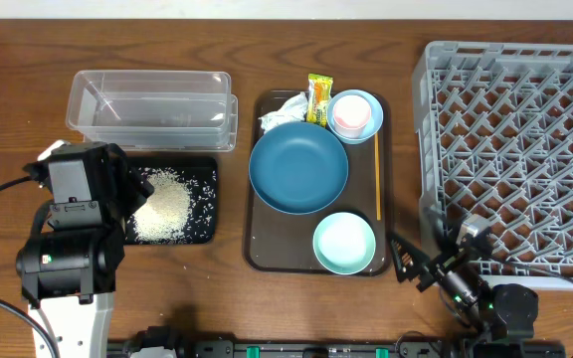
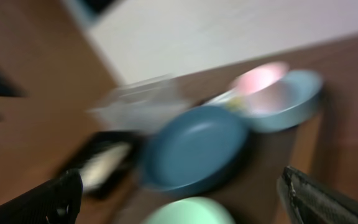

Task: Sort waste into correct bins and load items into the dishwasher rack

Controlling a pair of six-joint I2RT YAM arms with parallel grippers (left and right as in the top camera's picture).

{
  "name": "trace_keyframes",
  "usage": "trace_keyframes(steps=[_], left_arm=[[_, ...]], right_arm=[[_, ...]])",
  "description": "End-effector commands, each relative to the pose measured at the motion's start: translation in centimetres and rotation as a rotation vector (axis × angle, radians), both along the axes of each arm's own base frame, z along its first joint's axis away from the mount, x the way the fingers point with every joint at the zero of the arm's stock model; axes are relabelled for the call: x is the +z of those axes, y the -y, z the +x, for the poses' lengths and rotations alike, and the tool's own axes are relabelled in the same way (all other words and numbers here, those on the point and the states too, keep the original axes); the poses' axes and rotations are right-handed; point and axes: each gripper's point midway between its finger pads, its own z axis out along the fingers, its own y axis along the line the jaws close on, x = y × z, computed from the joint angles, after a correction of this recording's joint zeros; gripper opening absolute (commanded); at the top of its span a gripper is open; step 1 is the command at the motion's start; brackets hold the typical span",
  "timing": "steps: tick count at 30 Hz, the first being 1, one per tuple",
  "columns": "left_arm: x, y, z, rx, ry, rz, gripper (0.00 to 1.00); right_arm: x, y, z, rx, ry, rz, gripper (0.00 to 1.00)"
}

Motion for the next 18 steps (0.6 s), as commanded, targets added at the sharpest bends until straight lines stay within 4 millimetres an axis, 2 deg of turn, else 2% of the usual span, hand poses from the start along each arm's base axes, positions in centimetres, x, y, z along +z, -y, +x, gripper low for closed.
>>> trace_keyframes(steps=[1,3,7,12,18], left_arm=[[0.3,-0.2,0.1,0.002,0.003,0.006,0.87],[0.3,-0.2,0.1,0.002,0.003,0.006,0.87],[0.3,-0.2,0.1,0.002,0.003,0.006,0.87],[0.3,-0.2,0.1,0.002,0.003,0.006,0.87],[0.3,-0.2,0.1,0.002,0.003,0.006,0.87]], right_arm=[[0.3,-2.1,-2.2,0.174,-0.239,0.26,0.99],[1.1,-2.1,-2.1,0.173,-0.23,0.294,0.99],[4.3,-3.0,-3.7,0.283,-0.079,0.271,0.99],[6.7,-3.0,-4.3,0.296,-0.049,0.283,0.99],[7.7,-3.3,-3.5,0.291,-0.092,0.171,0.99]])
